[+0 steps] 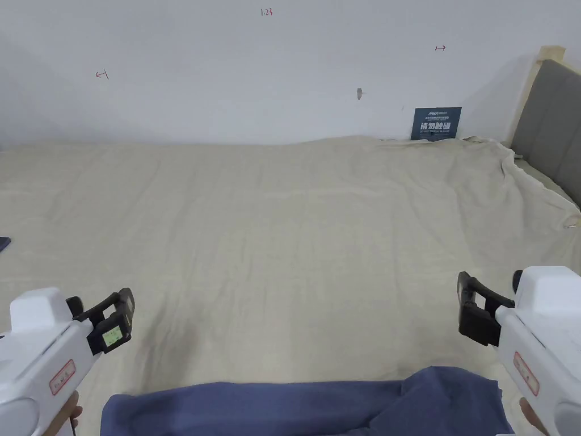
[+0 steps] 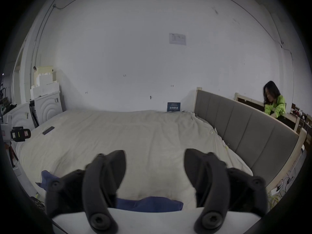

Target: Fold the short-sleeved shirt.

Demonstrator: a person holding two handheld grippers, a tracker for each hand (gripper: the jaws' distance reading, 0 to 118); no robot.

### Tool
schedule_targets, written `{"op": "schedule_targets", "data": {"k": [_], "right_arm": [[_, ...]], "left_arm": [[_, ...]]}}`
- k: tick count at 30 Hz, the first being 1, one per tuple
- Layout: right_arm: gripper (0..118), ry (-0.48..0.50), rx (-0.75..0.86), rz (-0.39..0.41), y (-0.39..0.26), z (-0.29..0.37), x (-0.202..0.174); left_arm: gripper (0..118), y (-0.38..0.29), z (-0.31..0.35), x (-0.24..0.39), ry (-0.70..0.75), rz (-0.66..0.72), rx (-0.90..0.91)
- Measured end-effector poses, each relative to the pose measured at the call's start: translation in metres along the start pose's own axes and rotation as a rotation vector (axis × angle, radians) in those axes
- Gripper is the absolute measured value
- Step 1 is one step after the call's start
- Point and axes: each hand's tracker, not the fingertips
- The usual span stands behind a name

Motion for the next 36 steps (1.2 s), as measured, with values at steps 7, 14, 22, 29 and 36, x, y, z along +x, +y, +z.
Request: {"op": "schedule_targets", "data": {"k": [7, 14, 22, 29, 36], "right_arm": [[0, -0.002, 0.027, 0.02, -0.005, 0.001, -0.012], [0, 0.006, 0.026, 0.009, -0.004, -0.002, -0.01], [0, 0.004, 0.013, 0.014, -0.003, -0.003, -0.004], [0, -0.008, -0.012, 0.016, -0.006, -0.006, -0.002], [0, -0.025, -0.04, 0.022, -0.008, -0.009, -0.003]], "left_arm": [[0, -0.002, -0.002, -0.001, -0.072, -0.009, -0.038], [0, -0.004, -0.009, -0.01, -0.092, -0.01, -0.084], [0, -0.012, -0.031, -0.041, -0.199, 0.08, -0.297], [0, -0.044, -0.066, -0.089, -0.255, 0.236, -0.555], [53, -0.078, -0.091, -0.117, -0.269, 0.28, -0.735]]}}
